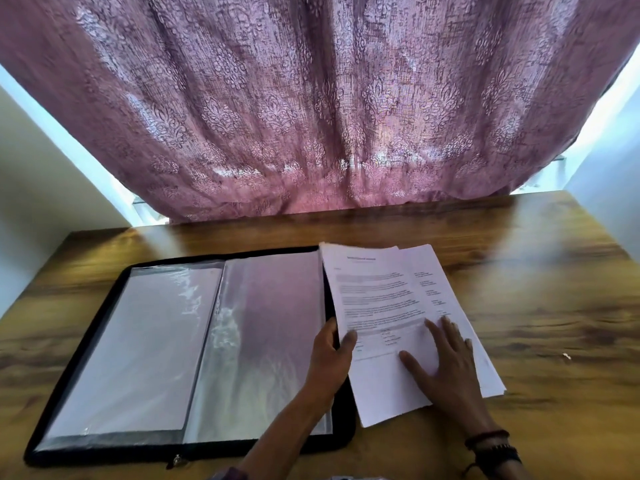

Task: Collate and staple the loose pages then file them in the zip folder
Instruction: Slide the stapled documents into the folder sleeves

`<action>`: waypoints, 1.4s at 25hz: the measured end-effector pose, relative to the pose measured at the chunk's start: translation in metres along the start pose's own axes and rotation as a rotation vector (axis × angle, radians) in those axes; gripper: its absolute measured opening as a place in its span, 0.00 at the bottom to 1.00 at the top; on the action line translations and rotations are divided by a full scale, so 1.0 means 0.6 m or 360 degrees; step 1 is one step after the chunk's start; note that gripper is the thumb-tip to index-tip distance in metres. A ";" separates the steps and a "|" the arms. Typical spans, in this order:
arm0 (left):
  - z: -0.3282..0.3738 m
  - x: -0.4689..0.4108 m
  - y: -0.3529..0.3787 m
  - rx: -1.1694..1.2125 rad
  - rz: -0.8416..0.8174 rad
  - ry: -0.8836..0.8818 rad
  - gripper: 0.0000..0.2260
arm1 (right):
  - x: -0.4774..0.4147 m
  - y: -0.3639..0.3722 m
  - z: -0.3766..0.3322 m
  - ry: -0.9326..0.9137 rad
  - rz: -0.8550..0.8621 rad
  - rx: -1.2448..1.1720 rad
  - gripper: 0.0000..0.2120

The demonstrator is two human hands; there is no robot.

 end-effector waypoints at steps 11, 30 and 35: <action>0.142 0.019 -0.044 0.0134 -0.0096 0.0592 0.10 | -0.025 -0.119 -0.085 -0.0112 -0.0321 -0.1530 0.20; 0.134 -0.007 -0.251 -0.0011 -0.0068 0.0604 0.15 | -0.041 -0.031 -0.304 -0.0123 -0.0324 -0.1179 0.07; 0.159 -0.048 -0.315 -0.0065 -0.0062 0.0509 0.12 | -0.059 -0.014 -0.354 -0.0171 -0.0463 -0.1280 0.12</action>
Point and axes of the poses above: each hand's wrist, its own x-axis away from the middle knuckle, its own y-axis out of the palm, z = x × y, the point moved 4 cm from there along -x, towards the middle knuckle, and after that the axes turned 12 degrees about x, right-handed, at the moved point
